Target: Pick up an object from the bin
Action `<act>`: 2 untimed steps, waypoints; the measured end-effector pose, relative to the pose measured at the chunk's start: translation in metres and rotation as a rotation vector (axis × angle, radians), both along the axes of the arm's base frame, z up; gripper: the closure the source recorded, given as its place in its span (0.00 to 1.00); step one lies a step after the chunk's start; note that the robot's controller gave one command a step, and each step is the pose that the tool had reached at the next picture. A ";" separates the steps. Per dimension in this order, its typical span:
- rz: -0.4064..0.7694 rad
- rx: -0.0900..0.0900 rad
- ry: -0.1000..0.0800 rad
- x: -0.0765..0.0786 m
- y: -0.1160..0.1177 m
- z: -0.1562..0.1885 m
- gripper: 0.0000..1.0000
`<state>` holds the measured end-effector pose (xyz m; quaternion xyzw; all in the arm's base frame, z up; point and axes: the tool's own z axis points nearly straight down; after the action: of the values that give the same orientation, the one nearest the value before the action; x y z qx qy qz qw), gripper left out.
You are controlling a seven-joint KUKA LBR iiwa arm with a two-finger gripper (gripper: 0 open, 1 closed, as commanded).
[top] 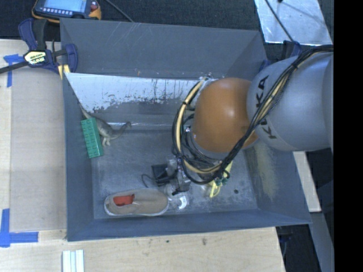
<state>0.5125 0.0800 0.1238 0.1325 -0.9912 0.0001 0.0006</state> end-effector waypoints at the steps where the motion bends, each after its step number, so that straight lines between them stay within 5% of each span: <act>1: 0.001 0.001 0.000 0.006 -0.010 0.067 1.00; 2: 0.019 0.002 -0.015 0.000 -0.021 0.042 1.00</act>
Offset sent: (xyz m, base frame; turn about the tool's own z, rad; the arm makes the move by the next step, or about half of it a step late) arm -0.0200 -0.0384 -0.0538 -0.0498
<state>0.5122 0.0588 0.1661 0.1419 -0.9899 0.0003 -0.0071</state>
